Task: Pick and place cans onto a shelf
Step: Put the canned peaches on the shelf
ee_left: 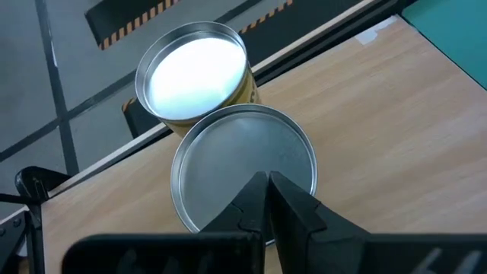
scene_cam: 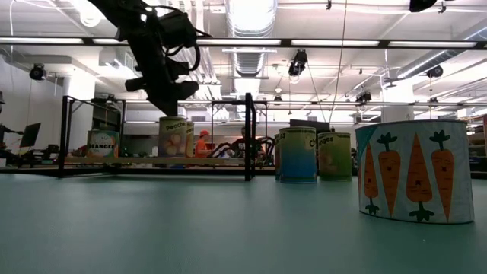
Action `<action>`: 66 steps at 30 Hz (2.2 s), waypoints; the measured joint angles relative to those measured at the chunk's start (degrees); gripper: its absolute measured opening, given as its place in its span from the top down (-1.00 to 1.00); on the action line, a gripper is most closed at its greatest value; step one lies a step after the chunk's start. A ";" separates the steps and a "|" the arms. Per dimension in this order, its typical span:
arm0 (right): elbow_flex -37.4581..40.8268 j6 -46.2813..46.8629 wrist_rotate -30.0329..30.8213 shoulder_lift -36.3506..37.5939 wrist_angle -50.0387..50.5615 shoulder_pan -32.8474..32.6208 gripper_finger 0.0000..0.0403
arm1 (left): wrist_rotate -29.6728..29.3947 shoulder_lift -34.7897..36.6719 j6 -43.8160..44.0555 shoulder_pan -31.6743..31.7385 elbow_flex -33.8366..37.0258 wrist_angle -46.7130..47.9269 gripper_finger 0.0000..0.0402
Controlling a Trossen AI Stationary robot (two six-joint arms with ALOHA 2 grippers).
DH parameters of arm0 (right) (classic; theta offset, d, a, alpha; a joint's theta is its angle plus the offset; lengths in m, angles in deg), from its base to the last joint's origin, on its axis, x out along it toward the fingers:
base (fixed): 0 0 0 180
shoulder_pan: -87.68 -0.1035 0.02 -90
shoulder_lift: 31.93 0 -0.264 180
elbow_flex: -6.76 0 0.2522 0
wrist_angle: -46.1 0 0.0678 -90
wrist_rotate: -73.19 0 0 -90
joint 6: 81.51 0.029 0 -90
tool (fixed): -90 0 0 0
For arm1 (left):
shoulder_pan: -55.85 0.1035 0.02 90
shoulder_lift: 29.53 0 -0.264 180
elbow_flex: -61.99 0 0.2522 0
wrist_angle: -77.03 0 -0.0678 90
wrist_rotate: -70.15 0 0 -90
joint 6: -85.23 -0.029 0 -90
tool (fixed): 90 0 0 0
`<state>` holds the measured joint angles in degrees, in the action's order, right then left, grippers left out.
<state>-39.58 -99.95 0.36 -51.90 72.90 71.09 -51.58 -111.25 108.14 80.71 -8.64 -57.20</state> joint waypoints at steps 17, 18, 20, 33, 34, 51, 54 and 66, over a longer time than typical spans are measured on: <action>0.00 0.00 1.01 0.00 0.02 0.02 0.94 | 1.16 3.03 0.01 -0.06 -1.38 1.70 1.00; 0.00 -0.01 0.97 0.00 0.01 0.00 0.94 | 1.14 3.03 -0.20 -0.14 -1.75 1.66 1.00; 0.00 0.00 0.98 0.00 0.02 -0.01 0.94 | 1.15 3.23 -0.89 -0.54 -2.79 2.53 1.00; 0.01 0.00 0.96 0.00 0.14 0.01 0.94 | 5.51 5.99 -22.85 -5.44 -6.48 27.95 1.00; 0.00 0.00 0.96 0.00 0.13 0.00 0.94 | 5.59 6.16 -24.32 -4.89 -5.92 27.67 1.00; 0.00 0.33 0.94 0.00 0.04 -0.01 0.94 | 5.69 4.89 -27.94 2.20 -4.39 19.71 1.00; 0.01 0.31 0.94 0.00 0.04 0.01 0.94 | 5.64 4.89 -27.98 2.63 -4.39 18.81 1.00; 0.00 0.22 0.94 0.00 0.11 0.00 0.94 | 11.21 4.87 -28.27 3.13 -3.91 17.09 1.00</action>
<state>-39.58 -99.73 1.30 -51.90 73.00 71.09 -40.37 -106.39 79.87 83.83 -12.54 -40.12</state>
